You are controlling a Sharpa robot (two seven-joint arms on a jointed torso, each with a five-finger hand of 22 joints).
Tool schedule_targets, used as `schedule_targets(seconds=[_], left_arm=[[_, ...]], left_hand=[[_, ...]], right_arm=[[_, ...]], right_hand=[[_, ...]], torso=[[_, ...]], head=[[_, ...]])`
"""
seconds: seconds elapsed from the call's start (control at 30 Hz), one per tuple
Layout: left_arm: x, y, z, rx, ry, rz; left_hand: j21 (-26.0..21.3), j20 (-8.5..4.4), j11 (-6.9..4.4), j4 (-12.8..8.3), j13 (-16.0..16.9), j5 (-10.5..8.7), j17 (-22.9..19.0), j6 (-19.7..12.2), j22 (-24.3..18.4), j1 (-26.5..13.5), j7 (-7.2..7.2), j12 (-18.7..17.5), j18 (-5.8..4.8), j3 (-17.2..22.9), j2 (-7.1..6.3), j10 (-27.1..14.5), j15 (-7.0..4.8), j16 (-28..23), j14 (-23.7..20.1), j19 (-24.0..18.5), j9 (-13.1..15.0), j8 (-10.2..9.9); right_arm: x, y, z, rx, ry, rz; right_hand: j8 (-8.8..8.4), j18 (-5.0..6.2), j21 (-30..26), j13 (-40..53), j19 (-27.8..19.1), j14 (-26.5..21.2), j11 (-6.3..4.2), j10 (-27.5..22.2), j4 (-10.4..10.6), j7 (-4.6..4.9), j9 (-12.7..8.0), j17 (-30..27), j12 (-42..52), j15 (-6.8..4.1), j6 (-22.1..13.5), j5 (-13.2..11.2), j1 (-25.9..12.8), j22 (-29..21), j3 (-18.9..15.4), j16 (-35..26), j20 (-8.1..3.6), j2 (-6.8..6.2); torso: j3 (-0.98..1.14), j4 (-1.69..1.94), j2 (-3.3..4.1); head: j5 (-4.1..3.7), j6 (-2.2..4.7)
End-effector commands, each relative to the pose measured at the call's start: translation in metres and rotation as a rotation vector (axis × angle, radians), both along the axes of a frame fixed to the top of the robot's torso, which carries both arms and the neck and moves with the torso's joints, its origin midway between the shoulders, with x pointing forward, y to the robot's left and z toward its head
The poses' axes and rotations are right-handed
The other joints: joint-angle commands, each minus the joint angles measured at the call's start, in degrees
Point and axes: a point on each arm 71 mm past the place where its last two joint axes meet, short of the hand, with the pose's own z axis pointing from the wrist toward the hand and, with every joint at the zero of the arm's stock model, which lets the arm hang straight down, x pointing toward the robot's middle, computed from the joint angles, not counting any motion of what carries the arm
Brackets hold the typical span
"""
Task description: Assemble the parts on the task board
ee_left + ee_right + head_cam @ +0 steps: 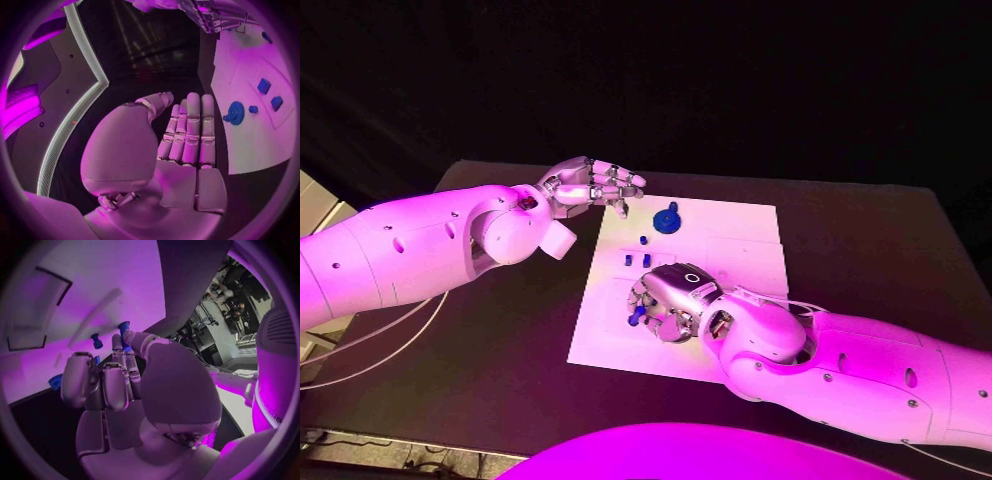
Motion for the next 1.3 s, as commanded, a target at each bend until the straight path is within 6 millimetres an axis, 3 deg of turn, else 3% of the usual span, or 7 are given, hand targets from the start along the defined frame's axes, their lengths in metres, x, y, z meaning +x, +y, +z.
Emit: schedule_targets(seconds=[0.03, 0.2, 0.67, 0.83, 1.03, 1.17, 1.3], left_arm=[[-0.001, -0.002, 0.001, -0.013, 0.0, -0.018], [-0.001, -0.002, 0.001, -0.012, 0.001, -0.017], [-0.001, -0.002, 0.001, -0.01, 0.005, -0.02], [-0.001, -0.002, 0.001, -0.01, 0.005, -0.021], [-0.001, -0.001, 0.001, -0.01, 0.006, -0.019], [-0.001, 0.0, 0.001, -0.009, 0.005, -0.018], [-0.001, 0.0, 0.001, -0.009, 0.006, -0.018]], left_hand=[[-0.2, 0.13, -0.13, -0.2, 0.1, 0.08, -0.1, -0.4, -0.1, -0.1, -0.13, 0.2, 0.78, -0.3, 0.08, -0.5, 0.01, -0.3, -0.3, -0.1, 0.0, 0.1], [-0.2, 0.13, -0.13, -0.2, 0.1, 0.08, -0.1, -0.4, -0.1, -0.1, -0.13, 0.2, 0.78, -0.3, 0.08, -0.5, 0.01, -0.3, -0.3, -0.1, 0.0, 0.1], [-0.2, 0.14, -0.11, -0.2, 0.1, 0.08, -0.1, -0.5, -0.1, -0.2, -0.12, 0.2, 0.77, -0.3, 0.09, -0.5, 0.03, -0.3, -0.3, 0.0, 0.0, 0.1], [-0.3, 0.15, -0.09, -0.2, 0.1, 0.08, -0.1, -0.5, -0.1, -0.2, -0.11, 0.2, 0.76, -0.3, 0.09, -0.6, 0.04, -0.3, -0.3, 0.0, 0.0, 0.1], [-0.3, 0.15, -0.09, -0.2, 0.1, 0.08, -0.1, -0.5, -0.1, -0.2, -0.11, 0.2, 0.76, -0.3, 0.09, -0.6, 0.04, -0.3, -0.3, 0.0, 0.0, 0.1], [-0.3, 0.15, -0.09, -0.2, 0.1, 0.08, -0.1, -0.5, -0.1, -0.2, -0.11, 0.2, 0.76, -0.3, 0.09, -0.6, 0.04, -0.3, -0.3, 0.0, 0.0, 0.1], [-0.3, 0.15, -0.09, -0.2, 0.1, 0.08, -0.1, -0.5, -0.1, -0.2, -0.11, 0.2, 0.76, -0.3, 0.09, -0.6, 0.04, -0.3, -0.3, 0.0, 0.0, 0.1]], right_arm=[[-0.002, 0.001, -0.006, -0.03, 0.019, 0.035], [-0.003, 0.005, -0.006, -0.012, 0.027, 0.052], [-0.002, 0.003, -0.005, 0.017, 0.018, 0.041], [-0.001, 0.0, -0.002, 0.051, 0.003, 0.031], [-0.002, -0.009, 0.003, 0.114, -0.017, 0.025], [-0.003, -0.019, 0.009, 0.141, -0.022, 0.02], [0.001, -0.039, 0.022, 0.167, -0.015, -0.007]], right_hand=[[-0.99, -0.74, -0.7, -0.1, 0.0, 1.2, -1.32, 0.5, 0.2, 0.47, 2.2, -0.1, -0.8, 0.45, -1.8, 1.2, -2.5, 6.7, -1.5, -0.3, 0.08, -1.12], [-2.37, -0.33, -3.2, -0.4, -0.6, 1.1, -0.63, -1.4, 0.9, 0.81, 1.8, -0.4, -2.0, 0.98, -3.5, 2.1, -5.1, 5.8, -3.6, -0.4, 0.6, -3.1], [-4.16, 0.43, -7.9, -1.5, -1.9, 0.7, 0.38, -5.8, 0.1, 1.39, 1.1, -1.5, -3.6, 1.78, -5.4, 2.7, -4.7, 4.1, -4.7, -0.8, 1.35, -4.01], [-5.31, 1.34, -13.7, -2.5, -3.4, -0.3, 0.93, -9.8, -0.4, 1.69, 0.7, -4.6, -4.0, 2.24, -6.5, 2.8, -4.4, 1.9, -6.4, -2.4, 1.82, -4.04], [-6.64, 1.78, -17.1, -2.9, -3.9, -0.8, 1.37, -14.5, -0.6, 1.67, 0.0, -6.1, -1.9, 2.63, -7.0, 3.3, -1.8, 0.3, -15.8, -3.1, 2.24, -2.63], [-7.91, 1.87, -18.3, -2.8, -3.8, -0.9, 1.51, -16.7, 1.6, 1.36, -0.7, -6.6, 1.1, 2.74, -7.4, 3.4, 1.6, -0.2, -24.4, -3.2, 2.36, -0.79], [-8.48, 1.88, -18.4, -2.8, -3.6, -0.9, 1.36, -16.7, 2.9, 1.42, -1.1, -6.6, 2.6, 2.66, -7.7, 3.7, 3.4, -0.3, -26.9, -3.1, 2.31, -0.26]], torso=[[0.02, 0.04, -0.04], [0.03, 0.01, -0.11], [0.07, -0.03, -0.03], [0.09, 0.0, 0.0], [0.1, 0.04, 0.0], [0.03, -0.04, -0.09], [0.02, -0.18, -0.07]], head=[[0.1, -0.06], [0.07, -0.01], [0.05, 0.3], [-0.06, 0.48], [-0.23, 0.65], [-0.42, 0.75], [-0.84, 1.07]])
